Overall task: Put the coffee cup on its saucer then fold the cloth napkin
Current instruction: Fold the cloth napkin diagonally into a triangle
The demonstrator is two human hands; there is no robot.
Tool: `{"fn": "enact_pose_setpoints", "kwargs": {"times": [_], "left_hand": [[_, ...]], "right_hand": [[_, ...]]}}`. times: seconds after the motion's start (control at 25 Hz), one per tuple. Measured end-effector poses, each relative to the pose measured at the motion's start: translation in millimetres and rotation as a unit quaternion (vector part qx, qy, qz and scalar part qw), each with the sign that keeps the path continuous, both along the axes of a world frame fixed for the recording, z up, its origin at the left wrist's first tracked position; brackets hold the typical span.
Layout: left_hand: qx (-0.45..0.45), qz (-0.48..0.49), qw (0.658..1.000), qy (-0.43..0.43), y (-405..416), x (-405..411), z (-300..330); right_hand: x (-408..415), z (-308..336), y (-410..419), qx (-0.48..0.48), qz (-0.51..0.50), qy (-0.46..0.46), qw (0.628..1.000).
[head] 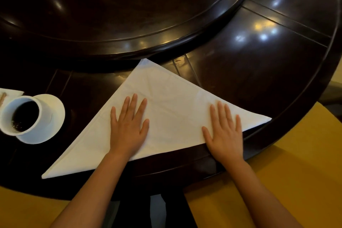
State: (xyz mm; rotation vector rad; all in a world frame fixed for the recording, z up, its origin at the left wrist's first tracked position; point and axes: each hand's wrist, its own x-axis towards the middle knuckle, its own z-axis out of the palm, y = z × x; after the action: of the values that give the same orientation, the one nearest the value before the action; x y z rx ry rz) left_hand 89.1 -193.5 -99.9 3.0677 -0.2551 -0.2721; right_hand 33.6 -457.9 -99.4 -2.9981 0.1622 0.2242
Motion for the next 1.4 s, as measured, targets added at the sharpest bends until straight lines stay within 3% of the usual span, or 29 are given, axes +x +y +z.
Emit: {"fn": "enact_pose_setpoints", "kwargs": {"times": [0.24,0.4,0.52,0.6,0.68,0.92,1.12,1.4], "left_hand": [[-0.025,-0.003,1.0,-0.007,-2,-1,2],[-0.023,0.002,1.0,-0.017,1,1,-2],[-0.066,0.044,0.997,-0.021,-16,-9,9],[-0.075,0.001,0.996,-0.047,-42,-30,14],[-0.061,-0.027,0.996,-0.051,-63,-54,10],[-0.024,0.02,0.999,-0.015,-18,-67,-6],[-0.012,0.141,0.99,-0.009,50,-82,-3],[0.008,0.212,0.977,-0.009,103,-109,-2]], "right_hand": [[-5,1,-69,-0.036,-0.084,0.006,0.996],[-3,6,-71,-0.04,-0.139,-0.001,0.99],[9,16,-8,-0.01,-0.025,-0.064,0.998],[18,12,47,0.025,0.094,-0.071,0.993],[24,5,81,0.044,0.15,-0.043,0.987],[26,-7,84,0.03,0.16,-0.014,0.987],[27,-1,85,0.006,0.169,0.006,0.986],[23,6,84,-0.007,0.213,0.028,0.977]]}}
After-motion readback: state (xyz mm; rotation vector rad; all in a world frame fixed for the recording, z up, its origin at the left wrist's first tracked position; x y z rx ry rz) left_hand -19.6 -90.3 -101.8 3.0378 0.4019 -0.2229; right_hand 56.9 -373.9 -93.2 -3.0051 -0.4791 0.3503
